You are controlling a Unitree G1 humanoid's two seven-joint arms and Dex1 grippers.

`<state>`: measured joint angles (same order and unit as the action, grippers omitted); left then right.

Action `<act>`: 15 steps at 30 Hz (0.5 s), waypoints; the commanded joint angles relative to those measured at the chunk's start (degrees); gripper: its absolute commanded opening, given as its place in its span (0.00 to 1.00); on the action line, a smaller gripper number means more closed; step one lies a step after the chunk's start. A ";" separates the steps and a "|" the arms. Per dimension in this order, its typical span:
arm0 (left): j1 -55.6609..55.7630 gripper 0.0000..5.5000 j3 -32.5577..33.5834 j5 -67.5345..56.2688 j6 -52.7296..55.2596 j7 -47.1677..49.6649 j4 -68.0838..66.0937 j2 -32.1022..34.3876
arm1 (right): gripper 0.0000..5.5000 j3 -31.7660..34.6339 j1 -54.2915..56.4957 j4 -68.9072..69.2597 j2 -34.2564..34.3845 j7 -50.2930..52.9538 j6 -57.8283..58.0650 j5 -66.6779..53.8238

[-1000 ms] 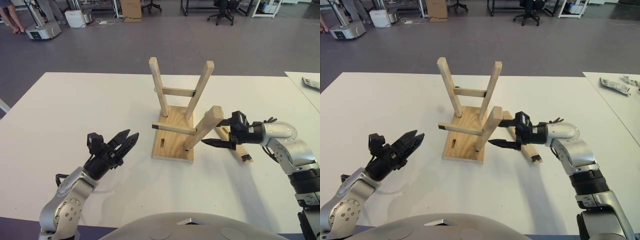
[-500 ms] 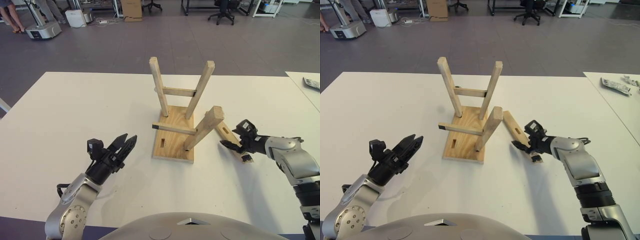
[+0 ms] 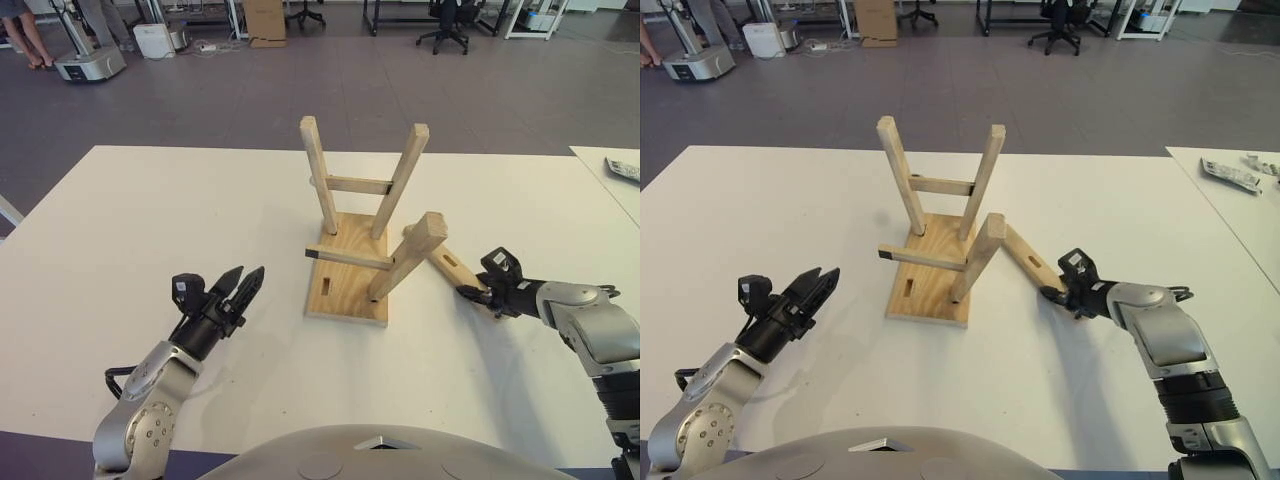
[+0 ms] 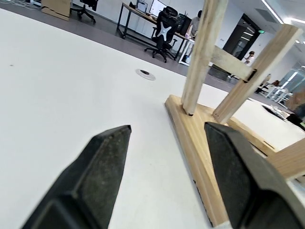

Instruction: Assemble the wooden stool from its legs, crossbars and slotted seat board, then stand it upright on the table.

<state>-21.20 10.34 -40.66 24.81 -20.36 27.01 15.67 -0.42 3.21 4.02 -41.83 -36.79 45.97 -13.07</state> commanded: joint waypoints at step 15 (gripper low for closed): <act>51.48 0.66 12.09 -43.25 17.52 -3.31 -7.64 21.93 | 0.38 14.28 48.66 1.47 12.93 -5.16 9.55 -41.25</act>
<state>25.81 24.53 -82.71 40.89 -22.80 20.45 36.70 15.66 49.19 3.76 -29.98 -40.82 51.74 -50.83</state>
